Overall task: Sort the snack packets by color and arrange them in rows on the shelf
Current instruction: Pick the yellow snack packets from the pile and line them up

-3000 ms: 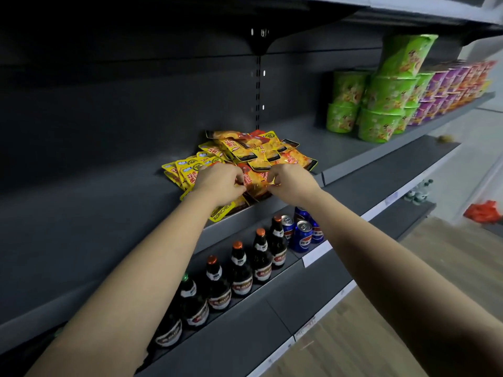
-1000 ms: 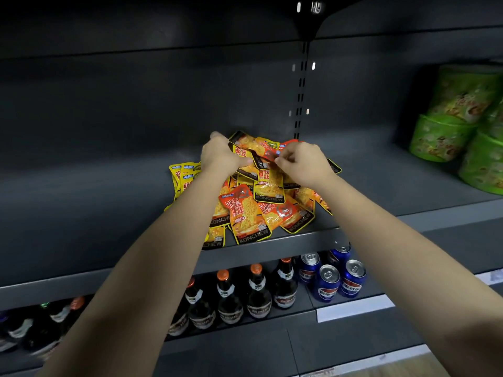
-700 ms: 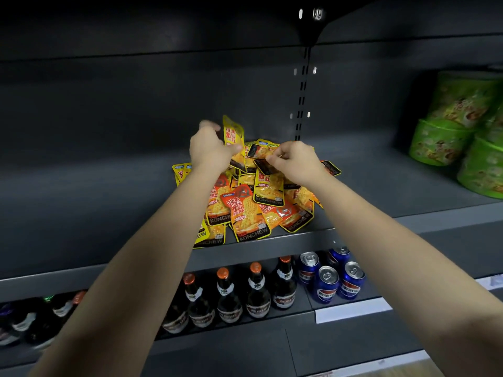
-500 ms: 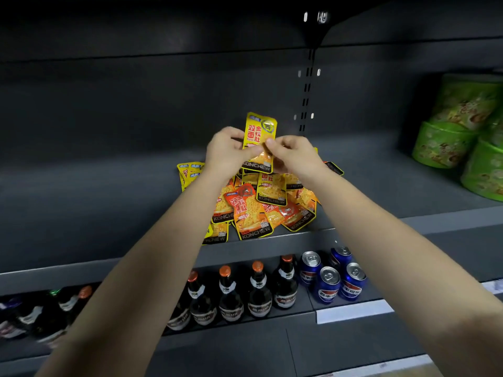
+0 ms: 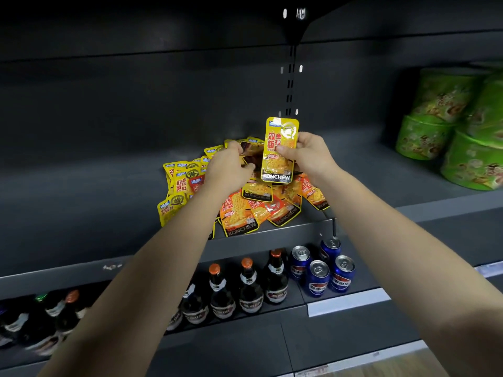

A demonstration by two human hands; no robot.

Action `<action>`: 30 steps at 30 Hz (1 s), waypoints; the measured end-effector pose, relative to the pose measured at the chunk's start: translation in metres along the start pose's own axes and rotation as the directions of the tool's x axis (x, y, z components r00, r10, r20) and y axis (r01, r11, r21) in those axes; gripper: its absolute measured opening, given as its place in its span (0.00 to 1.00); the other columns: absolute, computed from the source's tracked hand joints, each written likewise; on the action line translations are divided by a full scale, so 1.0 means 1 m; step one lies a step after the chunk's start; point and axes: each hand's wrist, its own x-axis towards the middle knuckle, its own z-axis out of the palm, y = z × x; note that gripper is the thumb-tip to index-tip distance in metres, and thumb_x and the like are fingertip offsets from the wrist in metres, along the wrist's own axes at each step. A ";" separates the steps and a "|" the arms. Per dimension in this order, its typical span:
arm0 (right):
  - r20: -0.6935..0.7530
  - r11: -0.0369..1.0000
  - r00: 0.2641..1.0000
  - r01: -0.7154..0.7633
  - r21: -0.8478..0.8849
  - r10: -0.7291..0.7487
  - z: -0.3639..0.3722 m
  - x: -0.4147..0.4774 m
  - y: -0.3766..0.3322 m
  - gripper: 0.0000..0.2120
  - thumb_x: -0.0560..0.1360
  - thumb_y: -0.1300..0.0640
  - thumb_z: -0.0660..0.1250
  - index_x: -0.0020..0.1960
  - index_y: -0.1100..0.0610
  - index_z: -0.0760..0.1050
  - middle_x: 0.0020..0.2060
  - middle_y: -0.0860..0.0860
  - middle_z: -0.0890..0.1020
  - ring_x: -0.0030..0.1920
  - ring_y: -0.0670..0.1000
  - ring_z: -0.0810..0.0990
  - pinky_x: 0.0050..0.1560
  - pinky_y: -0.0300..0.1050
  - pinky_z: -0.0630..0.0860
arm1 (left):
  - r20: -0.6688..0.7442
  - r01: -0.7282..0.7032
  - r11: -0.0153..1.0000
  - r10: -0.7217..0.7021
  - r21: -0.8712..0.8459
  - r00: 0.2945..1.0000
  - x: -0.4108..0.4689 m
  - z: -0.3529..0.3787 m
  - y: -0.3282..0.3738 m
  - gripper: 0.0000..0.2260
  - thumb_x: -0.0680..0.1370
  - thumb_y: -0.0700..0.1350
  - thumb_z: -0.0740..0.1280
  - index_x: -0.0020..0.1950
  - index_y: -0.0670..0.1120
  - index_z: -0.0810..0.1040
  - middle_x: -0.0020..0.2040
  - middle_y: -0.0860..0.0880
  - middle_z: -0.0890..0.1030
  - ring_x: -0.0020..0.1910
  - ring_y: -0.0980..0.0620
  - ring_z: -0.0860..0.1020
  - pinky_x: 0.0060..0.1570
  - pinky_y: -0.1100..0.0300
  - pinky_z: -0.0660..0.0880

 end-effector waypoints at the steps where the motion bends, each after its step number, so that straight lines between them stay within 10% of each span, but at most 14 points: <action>1: -0.002 1.000 1.000 -0.002 0.003 0.002 -0.003 0.000 0.001 0.09 0.74 0.64 0.71 0.54 0.61 0.78 0.48 0.55 0.85 0.45 0.50 0.85 0.42 0.43 0.81 | 0.019 0.005 0.999 -0.006 0.043 1.000 0.000 0.005 0.002 0.23 0.75 0.55 0.68 0.64 0.44 0.69 0.52 0.45 0.81 0.53 0.42 0.79 0.42 0.55 0.71; 10: 0.003 1.000 1.000 -0.014 -0.003 0.014 -0.019 -0.004 0.010 0.09 0.73 0.65 0.71 0.53 0.62 0.78 0.44 0.53 0.85 0.39 0.46 0.85 0.35 0.37 0.79 | 0.044 0.093 0.971 -0.106 0.220 0.993 0.000 0.021 0.024 0.39 0.63 0.62 0.77 0.62 0.45 0.61 0.51 0.46 0.78 0.48 0.44 0.79 0.35 0.54 0.67; 16: 0.015 1.000 1.000 -0.024 0.002 0.024 -0.022 -0.006 0.009 0.09 0.74 0.66 0.71 0.54 0.62 0.78 0.42 0.51 0.84 0.35 0.43 0.84 0.32 0.35 0.77 | 0.105 0.183 0.982 -0.186 0.038 0.977 0.009 0.017 0.026 0.42 0.61 0.54 0.82 0.65 0.43 0.61 0.59 0.44 0.77 0.59 0.41 0.77 0.43 0.53 0.70; 30: 0.014 0.993 1.000 -0.016 -0.117 0.018 -0.029 -0.003 0.006 0.08 0.72 0.64 0.74 0.50 0.60 0.79 0.45 0.54 0.85 0.43 0.48 0.85 0.45 0.43 0.81 | 0.104 0.317 0.948 -0.311 -0.043 0.945 0.018 0.000 0.020 0.29 0.75 0.48 0.72 0.71 0.41 0.65 0.65 0.42 0.75 0.64 0.40 0.74 0.50 0.52 0.71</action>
